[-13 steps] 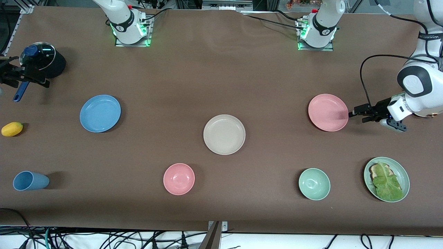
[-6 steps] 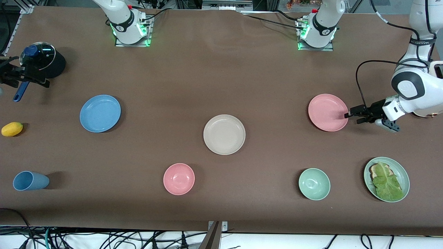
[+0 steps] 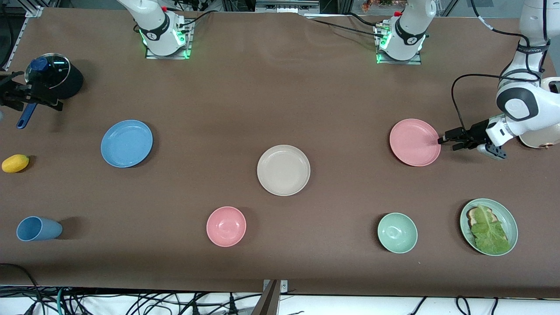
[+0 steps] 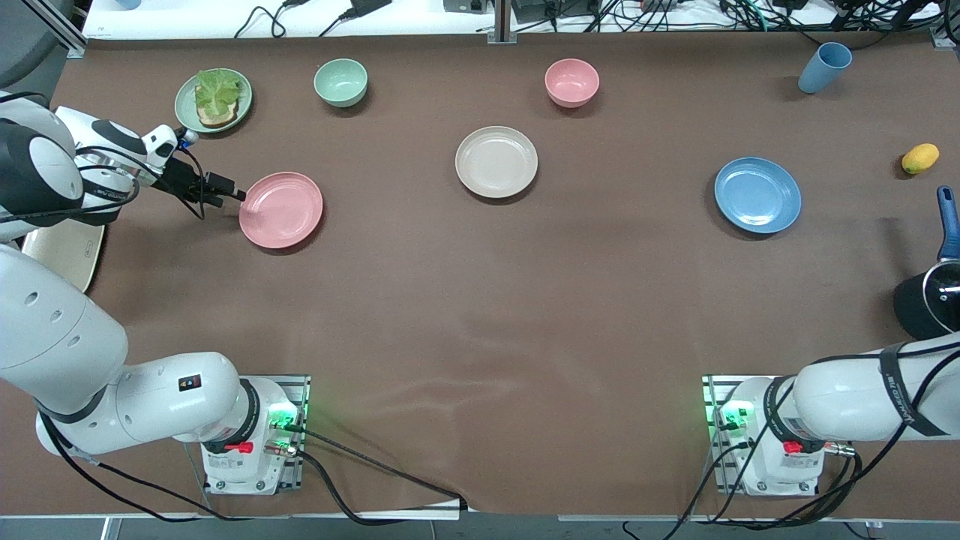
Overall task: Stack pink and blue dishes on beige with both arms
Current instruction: 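Grasp the pink plate rim with the left gripper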
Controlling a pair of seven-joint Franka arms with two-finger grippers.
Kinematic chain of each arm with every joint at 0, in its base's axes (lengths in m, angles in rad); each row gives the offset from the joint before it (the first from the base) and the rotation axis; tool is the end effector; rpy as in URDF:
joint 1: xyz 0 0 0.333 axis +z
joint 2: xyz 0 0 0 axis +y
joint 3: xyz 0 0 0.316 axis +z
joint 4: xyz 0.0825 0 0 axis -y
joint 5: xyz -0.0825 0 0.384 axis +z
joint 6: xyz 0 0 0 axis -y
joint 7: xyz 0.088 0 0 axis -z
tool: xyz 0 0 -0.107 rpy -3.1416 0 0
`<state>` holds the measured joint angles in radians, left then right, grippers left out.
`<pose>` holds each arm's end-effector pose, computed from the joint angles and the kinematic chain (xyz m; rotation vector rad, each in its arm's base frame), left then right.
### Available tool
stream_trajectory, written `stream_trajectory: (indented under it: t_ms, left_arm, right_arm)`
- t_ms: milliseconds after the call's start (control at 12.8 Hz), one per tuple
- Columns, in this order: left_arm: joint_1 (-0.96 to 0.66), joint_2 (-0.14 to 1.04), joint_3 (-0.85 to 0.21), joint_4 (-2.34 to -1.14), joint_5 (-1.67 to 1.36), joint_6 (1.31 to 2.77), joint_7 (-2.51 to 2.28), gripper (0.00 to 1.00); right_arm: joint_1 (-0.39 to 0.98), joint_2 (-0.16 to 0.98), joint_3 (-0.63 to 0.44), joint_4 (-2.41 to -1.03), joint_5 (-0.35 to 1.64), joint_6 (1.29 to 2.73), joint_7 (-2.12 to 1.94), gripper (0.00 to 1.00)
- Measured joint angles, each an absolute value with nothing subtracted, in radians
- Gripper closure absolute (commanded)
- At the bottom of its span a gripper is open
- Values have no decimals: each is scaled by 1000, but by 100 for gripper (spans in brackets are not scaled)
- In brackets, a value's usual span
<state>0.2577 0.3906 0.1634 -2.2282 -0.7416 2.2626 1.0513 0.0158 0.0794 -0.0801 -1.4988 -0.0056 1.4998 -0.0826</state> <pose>0.4727 0.1961 0.1763 2.6217 -0.0676 0.0605 0.5701 -0.0355 0.6077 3.1328 0.0284 -0.1235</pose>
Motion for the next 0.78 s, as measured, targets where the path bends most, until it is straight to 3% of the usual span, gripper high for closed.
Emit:
stream_trajectory:
  t_ms: [391, 469, 547, 703, 781]
  left_arm:
    - [252, 419, 160, -2235, -811, 2263, 1055, 1]
    - [251, 421, 160, -2235, -814, 2263, 1055, 6]
    - [250, 422, 159, -2235, -815, 2263, 1055, 18]
    - [248, 423, 159, -2235, -816, 2264, 1055, 59]
    - [248, 423, 159, -2235, -816, 2264, 1055, 74]
  right_arm:
    - [16, 79, -81, -1499, -6, 1500, -82, 0]
    - [16, 79, -81, -1499, -6, 1499, -82, 0]
    - [16, 79, -82, -1499, -6, 1499, -82, 0]
    - [16, 79, -83, -1499, -6, 1496, -82, 0]
    - [16, 79, -83, -1499, -6, 1495, -82, 0]
